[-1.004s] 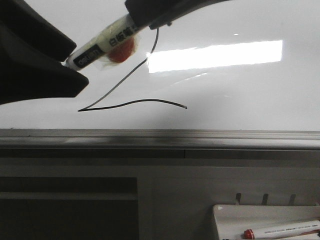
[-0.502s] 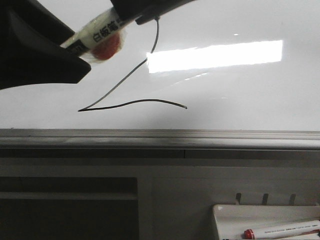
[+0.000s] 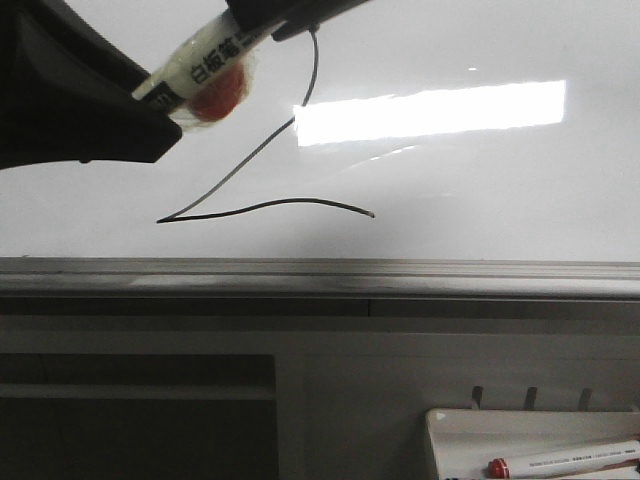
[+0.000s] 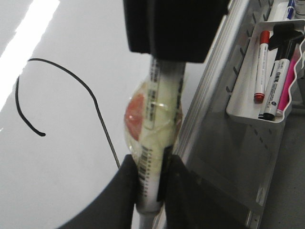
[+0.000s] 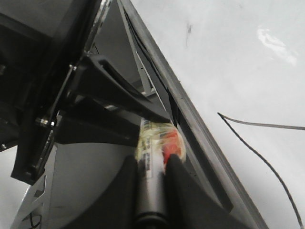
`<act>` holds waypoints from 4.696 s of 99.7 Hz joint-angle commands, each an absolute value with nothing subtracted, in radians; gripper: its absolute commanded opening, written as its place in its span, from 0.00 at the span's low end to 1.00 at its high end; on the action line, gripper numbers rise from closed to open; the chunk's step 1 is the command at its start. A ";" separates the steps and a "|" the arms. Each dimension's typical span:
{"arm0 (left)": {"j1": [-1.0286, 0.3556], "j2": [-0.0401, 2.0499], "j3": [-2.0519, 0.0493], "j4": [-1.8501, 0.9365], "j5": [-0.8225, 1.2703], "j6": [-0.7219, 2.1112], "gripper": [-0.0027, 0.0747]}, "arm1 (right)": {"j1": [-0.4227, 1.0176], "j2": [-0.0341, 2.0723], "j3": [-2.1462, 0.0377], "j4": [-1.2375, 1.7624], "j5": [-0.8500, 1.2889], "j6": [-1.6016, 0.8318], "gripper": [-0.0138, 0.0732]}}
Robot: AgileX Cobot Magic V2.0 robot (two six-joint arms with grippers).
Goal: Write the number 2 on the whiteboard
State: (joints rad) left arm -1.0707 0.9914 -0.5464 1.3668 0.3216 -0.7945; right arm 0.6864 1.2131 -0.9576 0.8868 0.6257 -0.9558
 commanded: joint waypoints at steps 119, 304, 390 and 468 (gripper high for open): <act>-0.428 1.129 -0.580 1.479 -0.029 -1.806 0.01 | 0.684 1.126 -1.013 0.927 0.274 -0.960 0.89; -0.426 0.759 -0.566 1.508 -0.168 -1.785 0.17 | 0.670 1.077 -0.987 0.927 0.400 -0.878 0.63; -0.426 -0.030 -0.250 1.508 -0.077 -1.517 0.01 | 0.613 0.231 -0.313 0.776 0.322 -0.879 0.09; -0.426 -0.028 -0.248 1.508 -0.083 -1.517 0.01 | 0.613 0.189 -0.285 0.786 0.321 -0.879 0.09</act>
